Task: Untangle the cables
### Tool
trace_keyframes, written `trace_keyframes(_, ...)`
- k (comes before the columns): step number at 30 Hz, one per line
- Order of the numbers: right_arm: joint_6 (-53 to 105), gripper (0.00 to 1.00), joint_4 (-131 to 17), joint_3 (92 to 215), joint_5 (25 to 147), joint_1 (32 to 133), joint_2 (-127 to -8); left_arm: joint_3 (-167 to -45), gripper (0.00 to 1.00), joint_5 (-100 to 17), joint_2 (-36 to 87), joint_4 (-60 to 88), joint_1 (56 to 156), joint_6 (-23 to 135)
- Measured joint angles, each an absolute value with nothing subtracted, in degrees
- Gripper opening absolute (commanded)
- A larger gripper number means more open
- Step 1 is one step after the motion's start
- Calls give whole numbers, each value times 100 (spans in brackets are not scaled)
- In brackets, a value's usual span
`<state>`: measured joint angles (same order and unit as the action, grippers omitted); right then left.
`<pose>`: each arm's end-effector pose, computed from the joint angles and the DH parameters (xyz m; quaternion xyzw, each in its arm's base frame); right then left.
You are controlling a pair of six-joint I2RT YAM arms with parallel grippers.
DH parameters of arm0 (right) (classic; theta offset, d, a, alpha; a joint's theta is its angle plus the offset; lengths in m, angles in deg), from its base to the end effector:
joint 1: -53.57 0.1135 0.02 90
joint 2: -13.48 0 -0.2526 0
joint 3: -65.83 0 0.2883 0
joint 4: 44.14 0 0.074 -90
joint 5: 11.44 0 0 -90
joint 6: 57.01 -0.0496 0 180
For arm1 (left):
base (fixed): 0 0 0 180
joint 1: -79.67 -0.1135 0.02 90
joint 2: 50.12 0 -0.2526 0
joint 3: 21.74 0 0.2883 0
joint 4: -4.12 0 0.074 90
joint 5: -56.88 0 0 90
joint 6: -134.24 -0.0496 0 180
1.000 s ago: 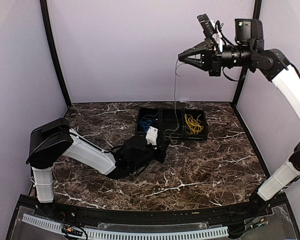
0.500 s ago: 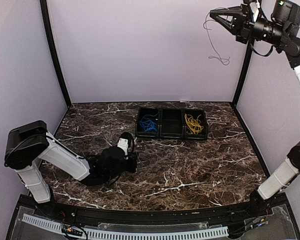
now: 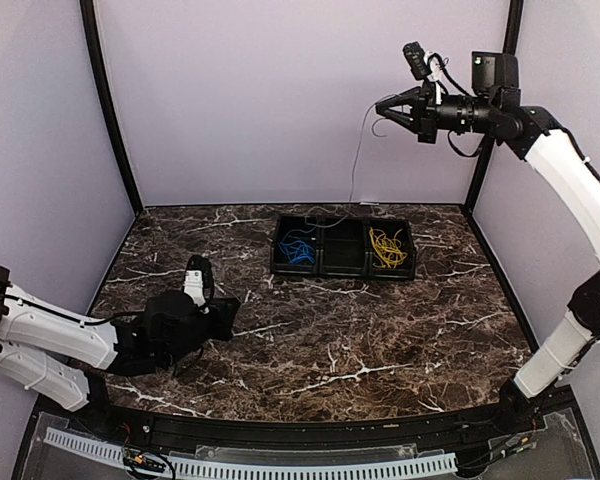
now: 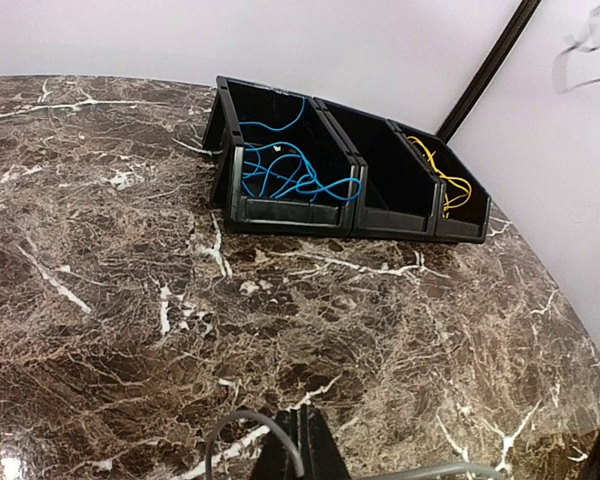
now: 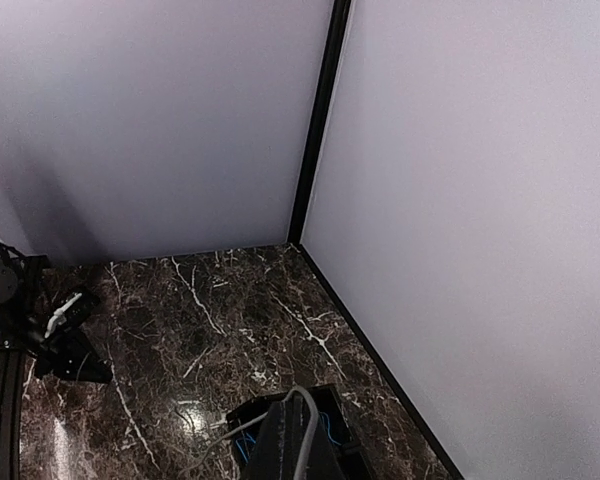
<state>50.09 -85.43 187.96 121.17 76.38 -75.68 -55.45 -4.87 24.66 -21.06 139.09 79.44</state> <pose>0.3258 0.1734 0.5070 -0.4639 0.5814 0.3049 0.5948 0.1648 -0.2328 0.1356 0.0186 0.7876 -0.2975 0.5394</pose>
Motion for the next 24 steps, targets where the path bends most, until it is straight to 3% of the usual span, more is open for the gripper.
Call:
trace_keyframes(11, 5048, 0, -8044, 18517, 11942, 7555, -8596, -5291, 0, -275, 864, -1199, 13915, 8009)
trace_keyframes(20, 5092, 0, -8254, 19017, 11907, 7439, -10255, -5149, 0, -168, 711, -904, 13915, 8033)
trace_keyframes(24, 5077, 0, -8447, 19074, 11968, 7409, -10349, -5123, 0, -127, 707, -849, 13922, 8049)
